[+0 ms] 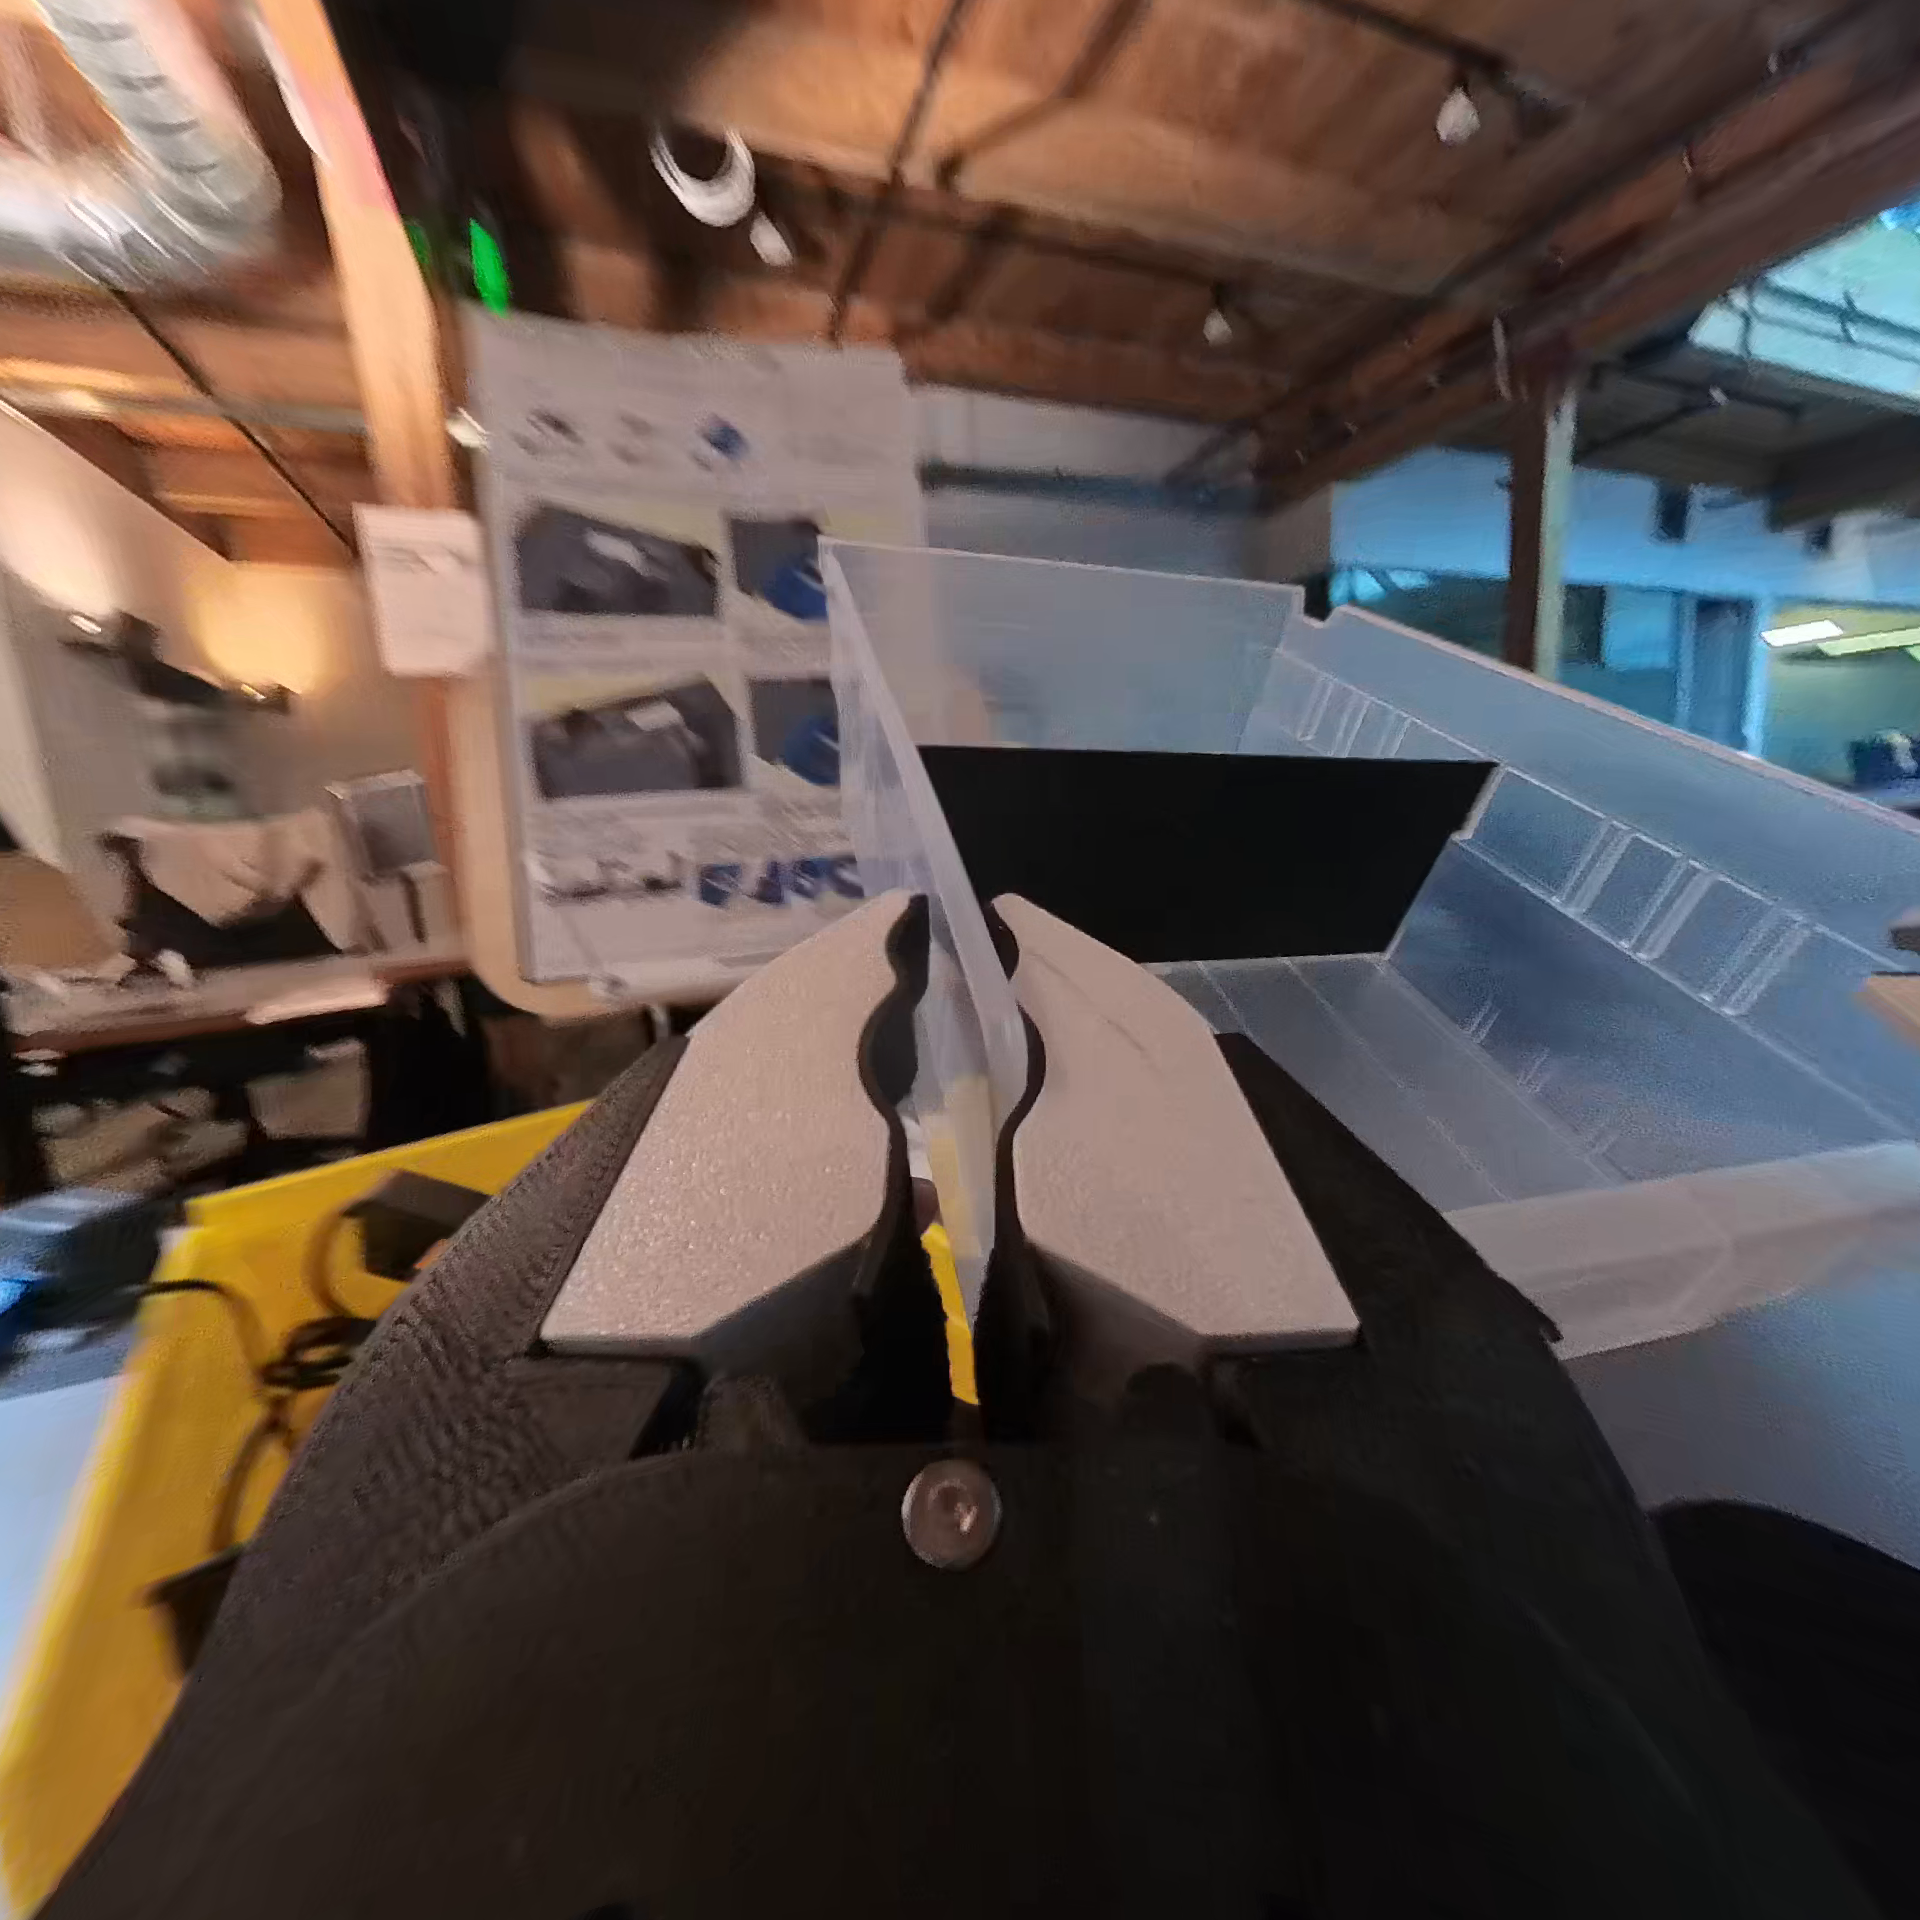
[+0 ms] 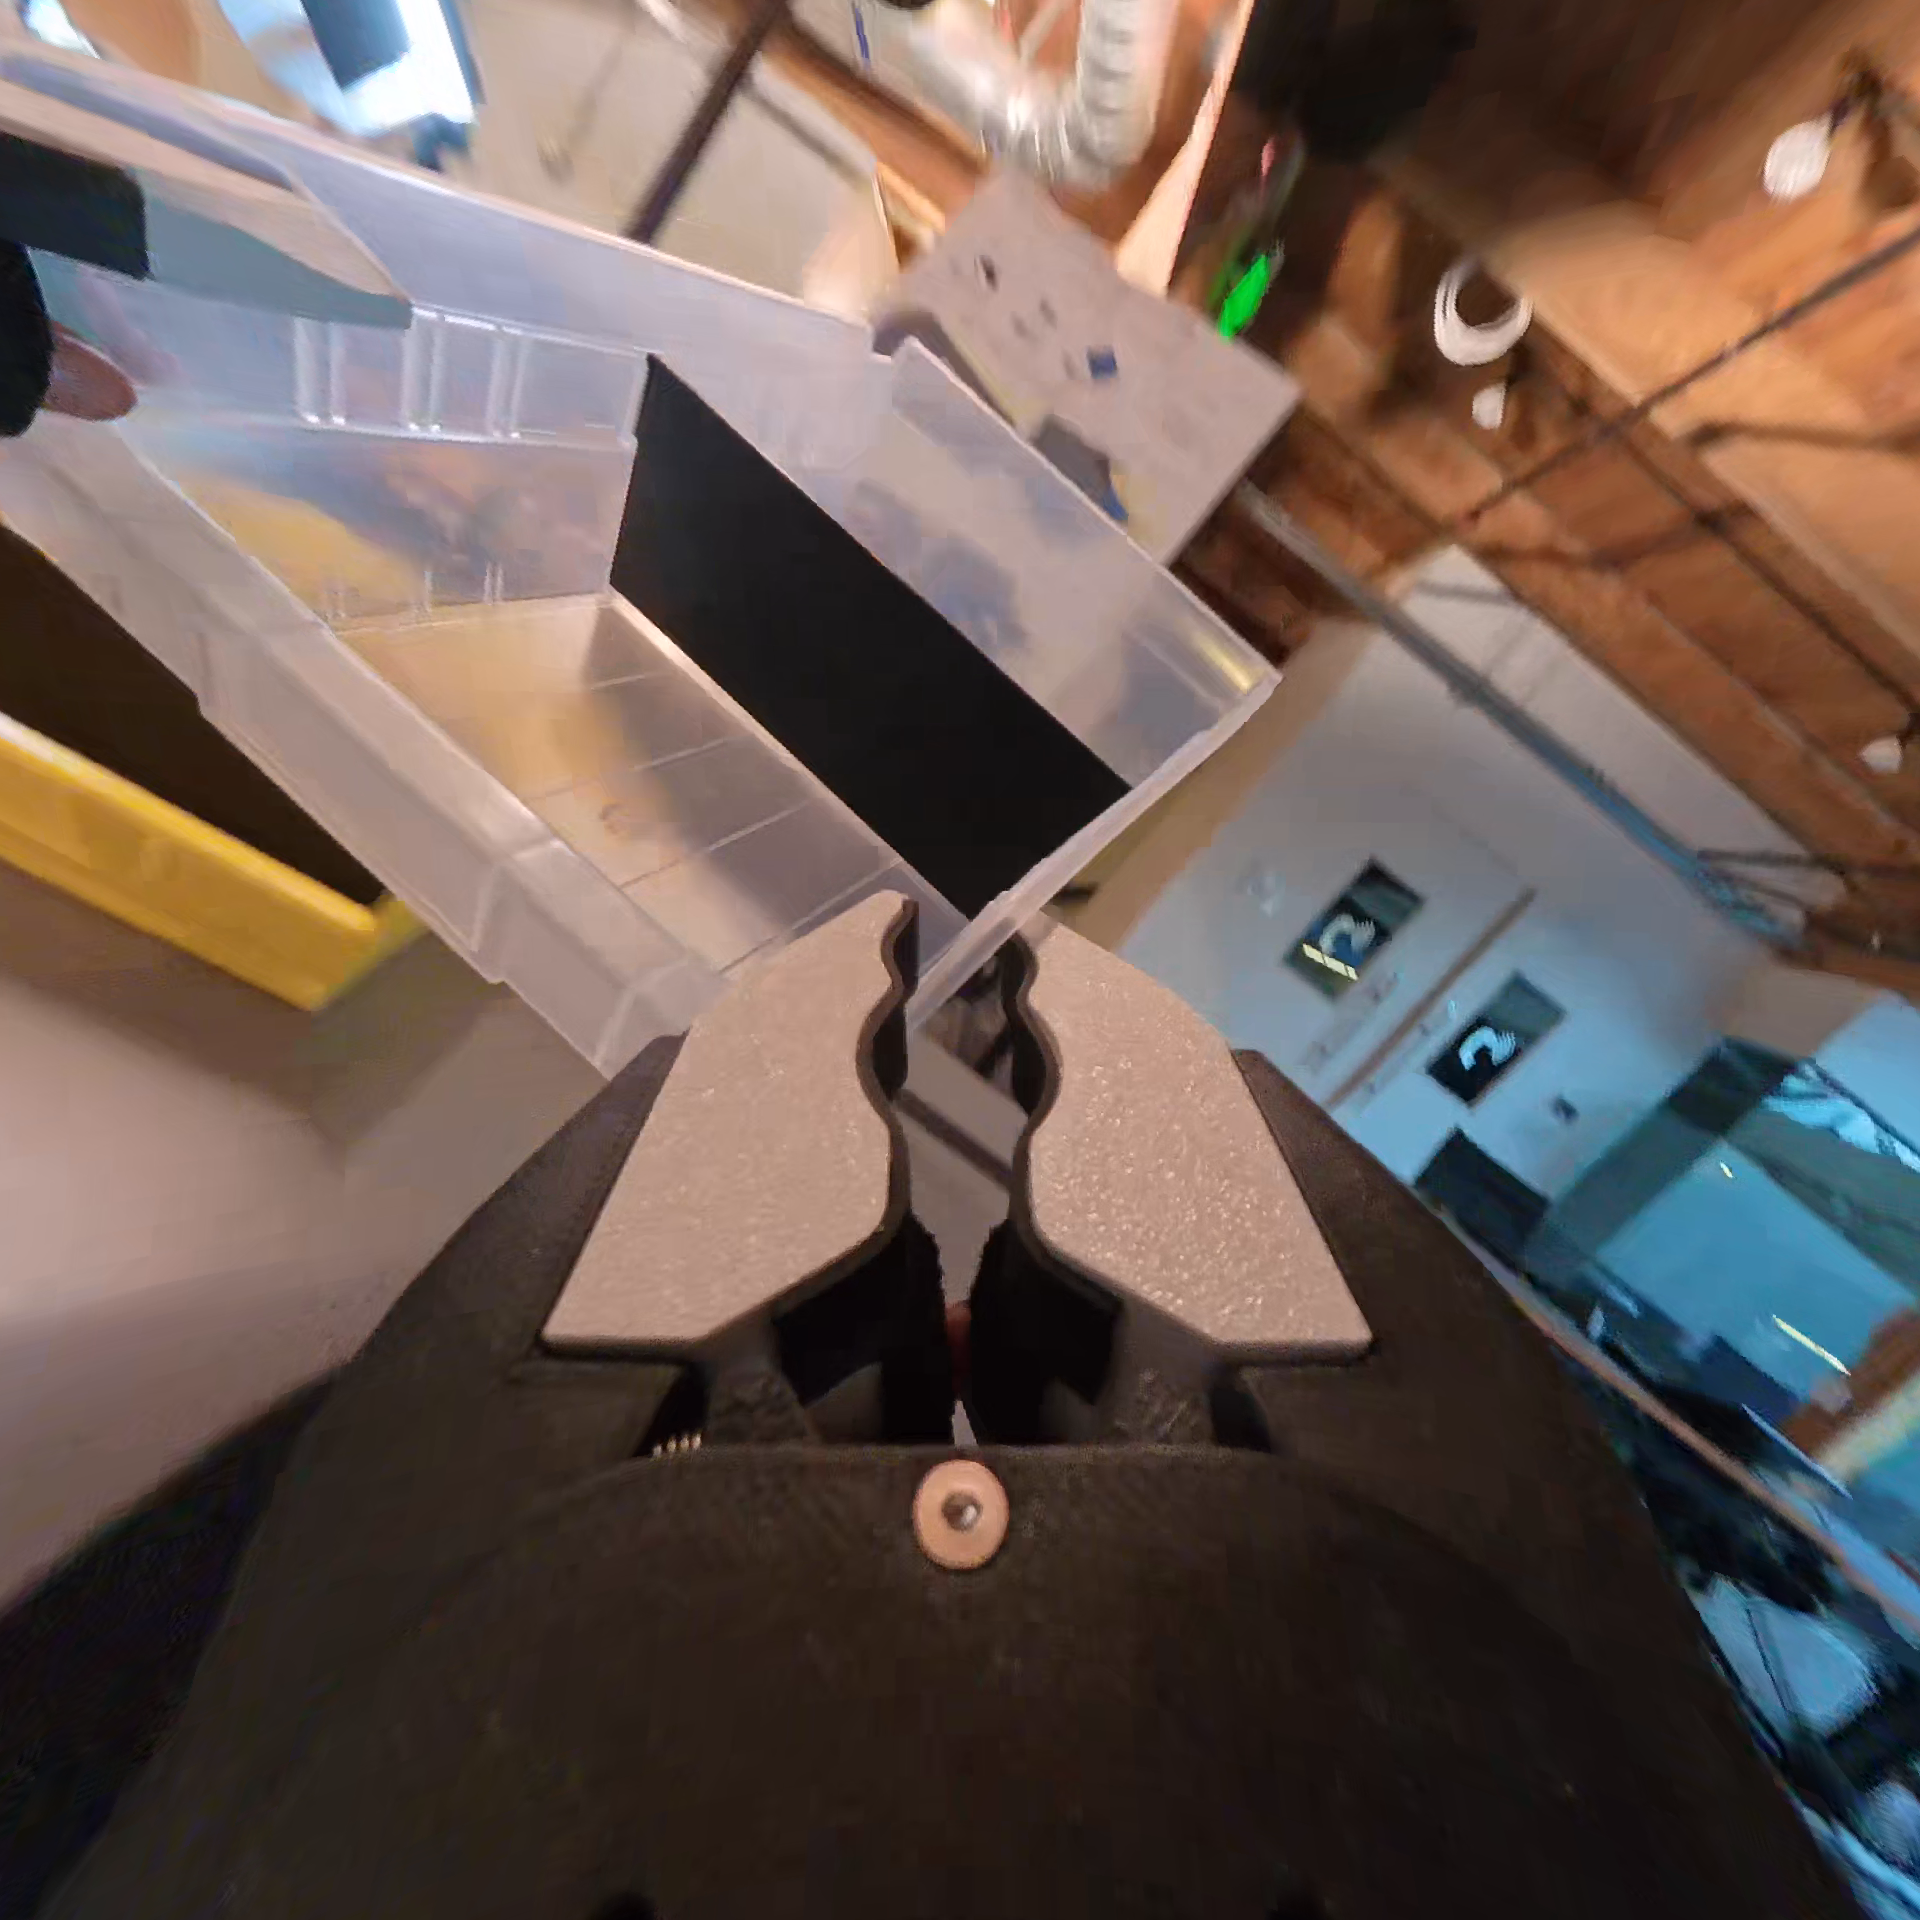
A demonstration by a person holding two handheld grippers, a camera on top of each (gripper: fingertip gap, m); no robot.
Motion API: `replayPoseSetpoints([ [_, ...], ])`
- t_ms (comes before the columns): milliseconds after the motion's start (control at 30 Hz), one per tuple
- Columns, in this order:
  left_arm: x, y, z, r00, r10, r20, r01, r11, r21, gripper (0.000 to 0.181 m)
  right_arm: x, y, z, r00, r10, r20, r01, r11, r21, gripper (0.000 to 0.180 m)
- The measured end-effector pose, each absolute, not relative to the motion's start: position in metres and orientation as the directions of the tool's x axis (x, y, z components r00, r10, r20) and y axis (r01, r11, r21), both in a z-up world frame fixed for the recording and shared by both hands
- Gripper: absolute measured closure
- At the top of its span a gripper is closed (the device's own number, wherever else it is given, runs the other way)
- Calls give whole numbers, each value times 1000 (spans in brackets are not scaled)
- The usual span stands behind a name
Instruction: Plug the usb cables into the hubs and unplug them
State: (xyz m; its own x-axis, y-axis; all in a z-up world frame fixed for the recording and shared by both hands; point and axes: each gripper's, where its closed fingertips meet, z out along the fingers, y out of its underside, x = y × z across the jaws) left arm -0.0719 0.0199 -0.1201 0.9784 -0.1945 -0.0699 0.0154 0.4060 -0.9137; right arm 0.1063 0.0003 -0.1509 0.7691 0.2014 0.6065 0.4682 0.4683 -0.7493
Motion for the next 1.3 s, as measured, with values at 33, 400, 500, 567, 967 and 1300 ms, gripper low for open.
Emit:
replayPoseSetpoints([
  [33,-57,33,-127,972,-223,-75,11,361,-932,171,120,8,-158,772,191,607,488,435,-757,165],
  [400,11,102,-204,936,-340,-95,-67,93,-993,169,184,60,-237,840,231,490,465,159,-871,166],
  [500,14,109,-217,935,-338,-103,-82,76,-994,170,187,65,-249,829,235,507,500,95,-861,166],
  [567,14,110,-222,934,-343,-101,-85,63,-994,170,188,67,-255,817,237,525,525,69,-848,166],
  [967,35,113,-262,852,-506,-134,-209,-94,-973,151,212,79,-271,832,154,533,547,-69,-834,166],
  [1300,-9,67,-218,700,-454,-552,-567,116,-815,109,146,52,-229,576,127,807,708,416,-571,116],
])
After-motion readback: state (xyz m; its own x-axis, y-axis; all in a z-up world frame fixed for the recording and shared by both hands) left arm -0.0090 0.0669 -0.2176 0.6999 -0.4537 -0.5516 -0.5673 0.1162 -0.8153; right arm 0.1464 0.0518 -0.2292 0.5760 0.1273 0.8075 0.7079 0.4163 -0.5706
